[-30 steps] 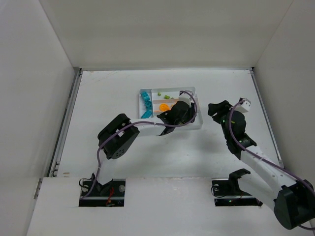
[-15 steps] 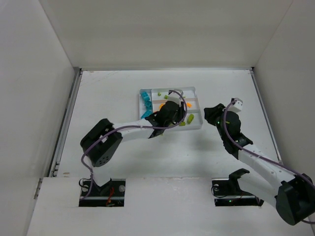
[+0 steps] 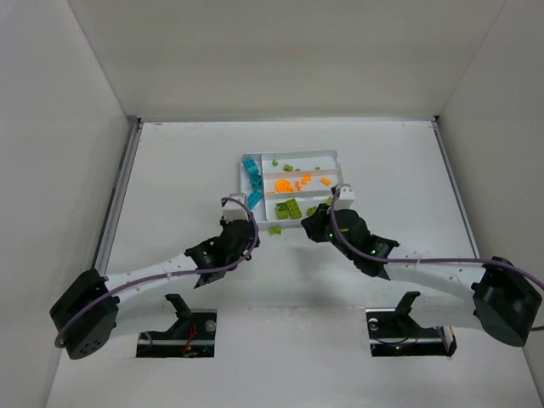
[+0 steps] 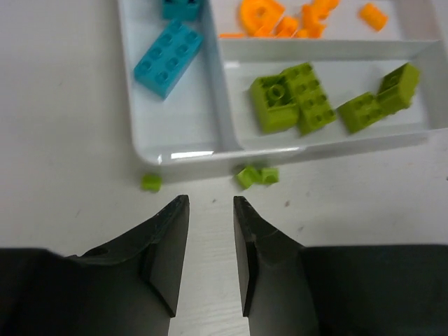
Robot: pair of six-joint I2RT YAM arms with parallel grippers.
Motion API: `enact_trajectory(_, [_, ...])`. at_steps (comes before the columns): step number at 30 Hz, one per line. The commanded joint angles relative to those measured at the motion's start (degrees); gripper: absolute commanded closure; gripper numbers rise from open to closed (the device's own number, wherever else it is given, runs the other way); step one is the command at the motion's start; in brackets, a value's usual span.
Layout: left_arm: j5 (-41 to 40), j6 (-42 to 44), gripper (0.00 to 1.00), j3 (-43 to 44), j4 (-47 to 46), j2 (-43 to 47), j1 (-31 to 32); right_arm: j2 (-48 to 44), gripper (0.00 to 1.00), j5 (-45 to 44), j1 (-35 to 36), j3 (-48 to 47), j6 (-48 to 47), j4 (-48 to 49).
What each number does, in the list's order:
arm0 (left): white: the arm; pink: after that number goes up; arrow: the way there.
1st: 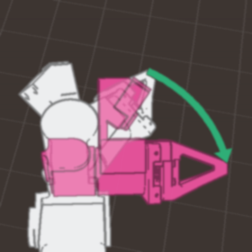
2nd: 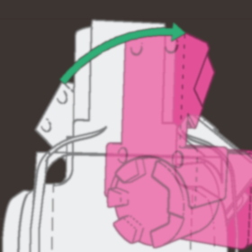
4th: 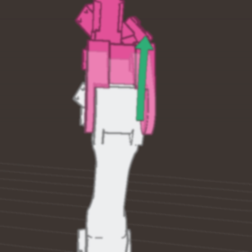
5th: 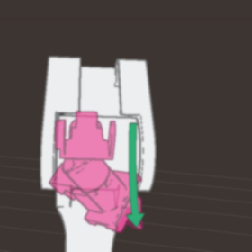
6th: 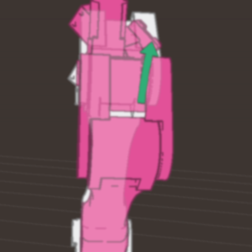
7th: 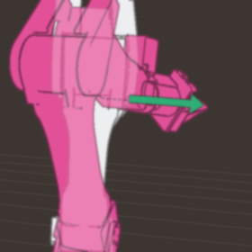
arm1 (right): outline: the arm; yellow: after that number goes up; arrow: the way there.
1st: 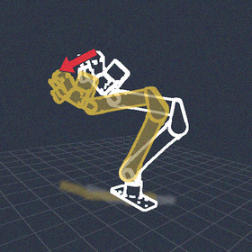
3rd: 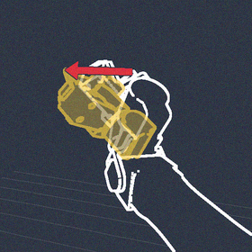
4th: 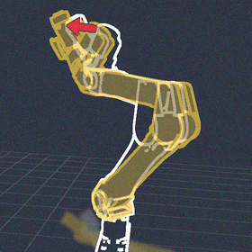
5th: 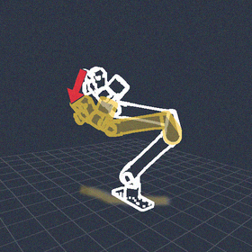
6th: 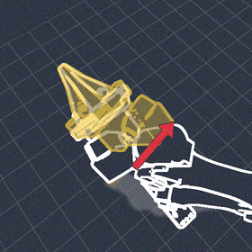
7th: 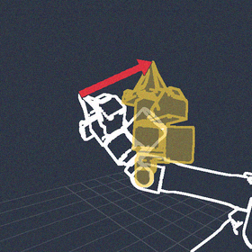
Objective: Sort the legos into containers by color
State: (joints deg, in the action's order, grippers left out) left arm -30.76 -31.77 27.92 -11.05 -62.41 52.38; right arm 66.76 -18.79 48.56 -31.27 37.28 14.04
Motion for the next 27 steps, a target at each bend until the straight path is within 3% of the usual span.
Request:
enact_trajectory(1, [-2.6,-5.7,0.69,-3.0,5.4,0.8,0.0,1.0,0.78,-2.7,5.3,-1.6,-0.4,0.9])
enact_trajectory(5, [-2.2,-6.0,0.63,-3.5,4.2,-3.4,-0.7,4.5,0.76,-3.0,8.3,-1.6,0.6,0.9])
enact_trajectory(14, [-1.5,-1.8,0.62,-2.3,-4.6,-13.2,-4.5,13.6,0.53,-3.4,11.1,-3.0,2.8,3.0])
enact_trajectory(27, [1.1,3.9,0.63,0.5,-11.5,-22.4,-8.0,20.5,0.49,-4.2,11.3,-6.3,3.1,4.9])
